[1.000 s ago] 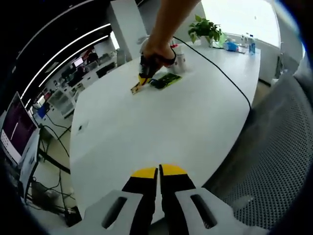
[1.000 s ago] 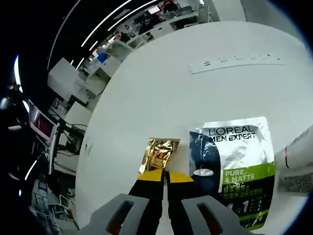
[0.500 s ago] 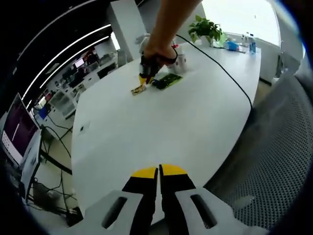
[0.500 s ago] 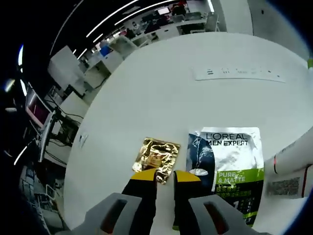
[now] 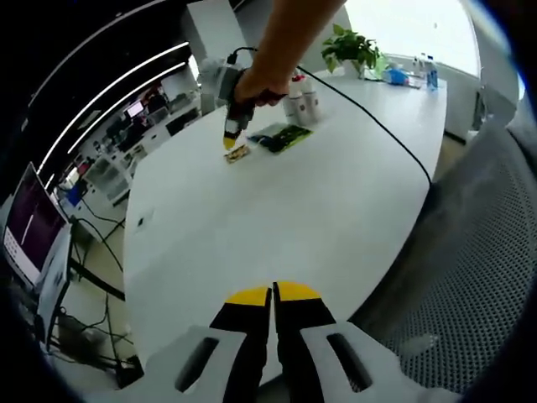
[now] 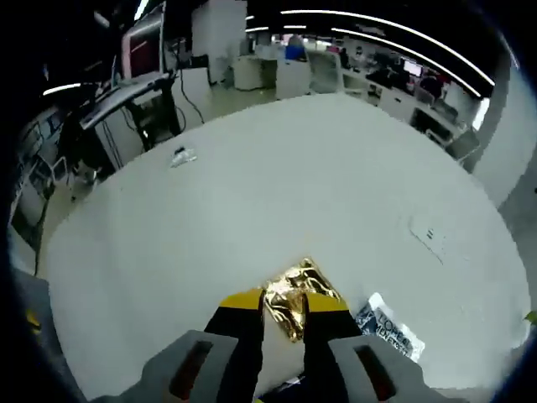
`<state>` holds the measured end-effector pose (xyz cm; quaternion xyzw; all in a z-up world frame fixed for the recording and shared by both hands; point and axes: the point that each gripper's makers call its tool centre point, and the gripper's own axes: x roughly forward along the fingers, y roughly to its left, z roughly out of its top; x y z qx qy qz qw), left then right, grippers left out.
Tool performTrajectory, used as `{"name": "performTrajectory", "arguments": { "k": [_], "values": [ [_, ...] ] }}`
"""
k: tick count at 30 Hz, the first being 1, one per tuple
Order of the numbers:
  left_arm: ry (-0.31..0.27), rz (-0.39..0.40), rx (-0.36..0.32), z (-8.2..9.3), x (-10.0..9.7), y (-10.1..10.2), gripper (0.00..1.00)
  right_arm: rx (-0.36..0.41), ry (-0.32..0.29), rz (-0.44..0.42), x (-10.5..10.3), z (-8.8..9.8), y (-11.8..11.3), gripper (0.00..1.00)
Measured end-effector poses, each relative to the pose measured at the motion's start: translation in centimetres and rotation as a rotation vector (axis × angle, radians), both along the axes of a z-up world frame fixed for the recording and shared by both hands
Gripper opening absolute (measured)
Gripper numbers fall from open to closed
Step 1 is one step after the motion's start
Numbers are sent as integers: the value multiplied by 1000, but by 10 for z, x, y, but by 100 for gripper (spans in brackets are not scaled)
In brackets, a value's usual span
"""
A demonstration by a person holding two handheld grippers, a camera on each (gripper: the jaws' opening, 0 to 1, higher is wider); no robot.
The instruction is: Arrange the skincare products in the storage area until every visible bottle or jar stands upright without overlapping.
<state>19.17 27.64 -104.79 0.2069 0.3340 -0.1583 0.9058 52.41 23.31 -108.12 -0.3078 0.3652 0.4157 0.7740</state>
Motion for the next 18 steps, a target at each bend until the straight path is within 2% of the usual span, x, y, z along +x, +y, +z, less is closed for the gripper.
{"name": "performTrajectory", "arguments": {
  "k": [1,6,8,10,12,13,15,18],
  "values": [
    [5,-1,2,-1,0,0,0,-17,-14,17,3,-1,0,13],
    [15,9,9,-3,-1,3,0,35,11,-30,27,-4,9,12],
    [20,11,13,-4,-1,3,0,29,49,-40,27,-14,10,16],
    [26,16,16,-5,-2,5,0,18,116,-46,19,-26,8,18],
    [30,19,19,-6,-2,6,0,-52,132,-19,18,-37,-2,15],
    [33,21,21,-7,-2,6,0,29,118,-18,21,-31,7,13],
    [35,24,22,-7,-2,7,0,16,135,-26,23,-31,2,13],
    [37,27,22,-8,-2,7,0,-17,128,1,10,-26,-5,13]
  ]
}}
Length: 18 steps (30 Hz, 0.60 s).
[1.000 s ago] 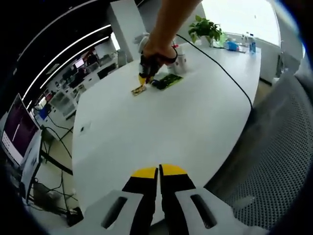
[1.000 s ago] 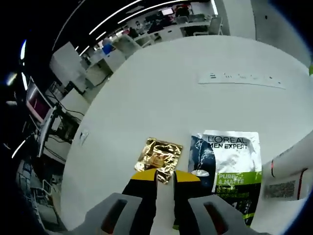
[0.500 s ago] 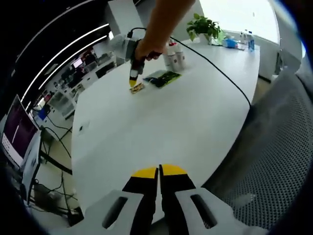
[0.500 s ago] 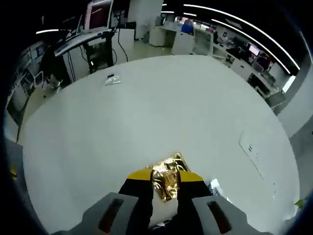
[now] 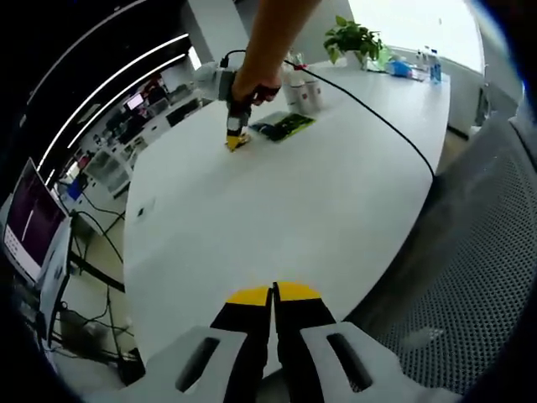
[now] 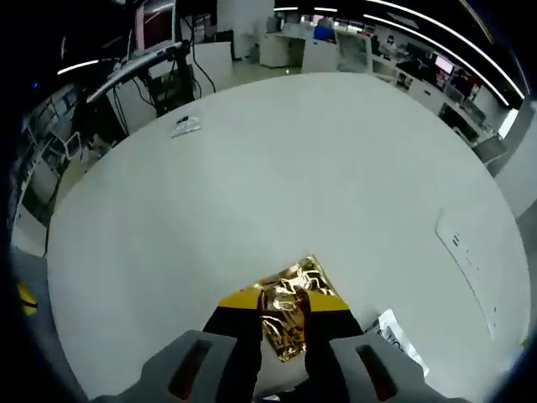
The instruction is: Arrange the skincare products in the storage area until every visible bottle or jar stands upright without overlapping.
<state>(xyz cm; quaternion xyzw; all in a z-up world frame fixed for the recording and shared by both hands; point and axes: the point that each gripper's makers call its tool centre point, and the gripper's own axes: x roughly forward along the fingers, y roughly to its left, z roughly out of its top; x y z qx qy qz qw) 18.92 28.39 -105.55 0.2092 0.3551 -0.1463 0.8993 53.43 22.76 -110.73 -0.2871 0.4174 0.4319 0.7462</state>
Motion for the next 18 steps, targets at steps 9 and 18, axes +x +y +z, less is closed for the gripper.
{"name": "performTrajectory", "arguments": {
  "k": [9,18],
  "values": [
    [-9,13,7,1,1,3,0,9,-19,15,-1,8,-1,26],
    [-25,35,11,5,3,8,0,109,-76,68,-28,44,56,32]
  ]
}}
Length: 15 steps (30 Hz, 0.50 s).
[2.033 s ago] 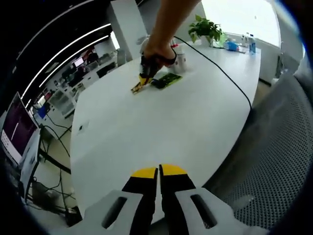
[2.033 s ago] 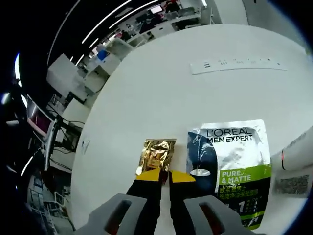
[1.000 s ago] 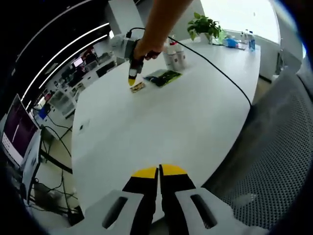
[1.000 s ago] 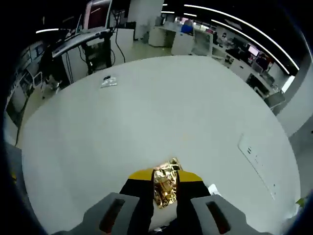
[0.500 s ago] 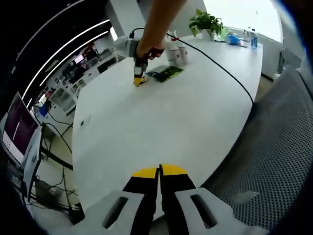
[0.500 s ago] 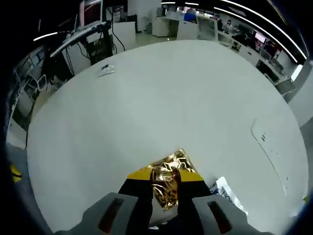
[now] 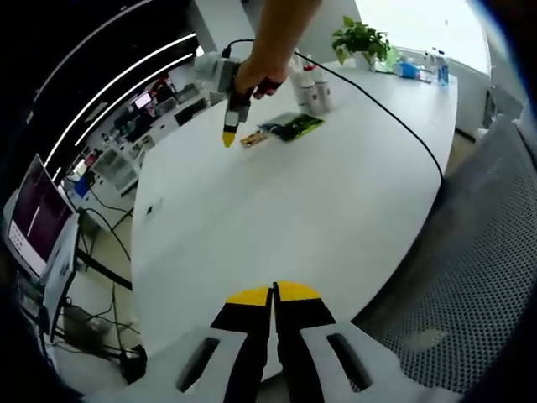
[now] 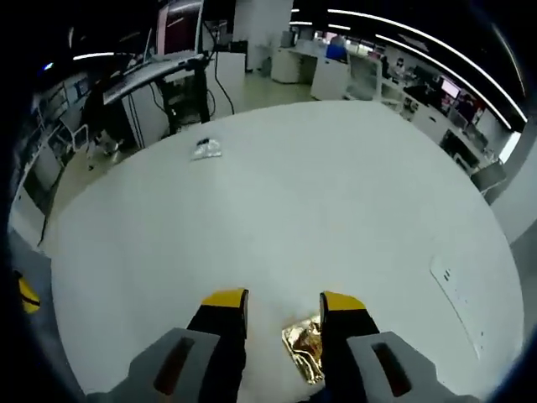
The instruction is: Arrange the skincare products in the storage area until every visible bottle or jar stands upright without overlapping.
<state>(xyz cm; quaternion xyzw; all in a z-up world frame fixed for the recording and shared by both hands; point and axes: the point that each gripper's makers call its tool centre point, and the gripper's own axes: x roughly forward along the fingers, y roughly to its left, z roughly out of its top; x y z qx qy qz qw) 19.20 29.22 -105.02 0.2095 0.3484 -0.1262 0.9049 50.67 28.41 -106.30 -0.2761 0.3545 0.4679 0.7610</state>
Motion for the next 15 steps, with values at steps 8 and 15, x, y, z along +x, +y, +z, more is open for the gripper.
{"name": "performTrajectory", "arguments": {
  "k": [8,15],
  "values": [
    [-17,-19,5,4,0,-3,0,86,-87,175,-20,79,104,31],
    [-55,-26,2,11,3,-5,0,78,-104,286,-20,146,173,30]
  ]
}}
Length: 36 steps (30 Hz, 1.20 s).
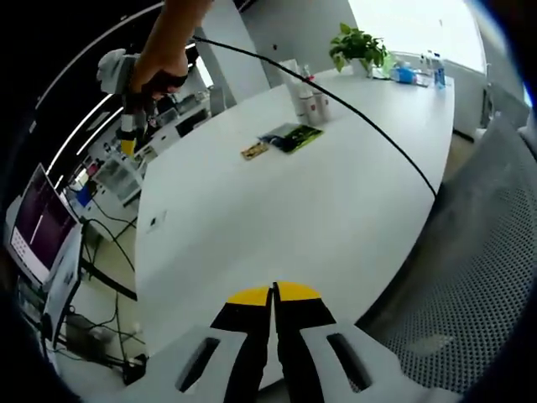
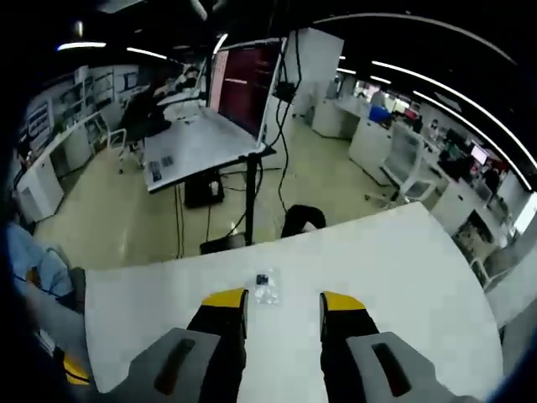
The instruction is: Arrange the skincare products in the storage area until every visible bottle or jar stands upright without overlapping.
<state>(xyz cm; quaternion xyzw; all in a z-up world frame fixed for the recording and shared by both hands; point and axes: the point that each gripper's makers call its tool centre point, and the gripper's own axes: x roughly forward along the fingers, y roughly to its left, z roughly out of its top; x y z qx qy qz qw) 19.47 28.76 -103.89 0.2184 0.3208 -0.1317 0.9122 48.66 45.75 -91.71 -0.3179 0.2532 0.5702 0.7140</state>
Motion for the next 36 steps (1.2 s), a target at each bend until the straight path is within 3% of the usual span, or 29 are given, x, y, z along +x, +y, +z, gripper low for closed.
{"name": "performTrajectory", "arguments": {
  "k": [2,4,6,9,10,14,19,23,31,36],
  "values": [
    [-4,-3,-5,1,0,-1,0,-82,-78,68,8,11,11,33],
    [-6,-7,-3,1,0,-1,0,-101,-120,97,13,20,20,29],
    [-7,-13,-6,1,0,-3,0,-96,-60,118,10,29,38,29],
    [-11,-15,-10,2,1,-3,0,-150,-61,138,9,22,45,31],
    [-12,-13,-10,2,1,-2,0,-179,-78,156,9,16,44,29],
    [-7,-3,-11,1,1,0,0,-244,6,163,-9,-38,45,32],
    [-1,-3,-13,0,0,1,0,-304,50,184,-17,-91,43,35],
    [-7,-1,-18,1,1,1,0,-324,68,182,-4,-110,48,36],
    [24,4,-17,-5,-1,2,0,-322,158,98,19,-149,60,44],
    [34,8,-23,-7,-1,3,0,-374,160,104,27,-178,63,46]
  ]
}}
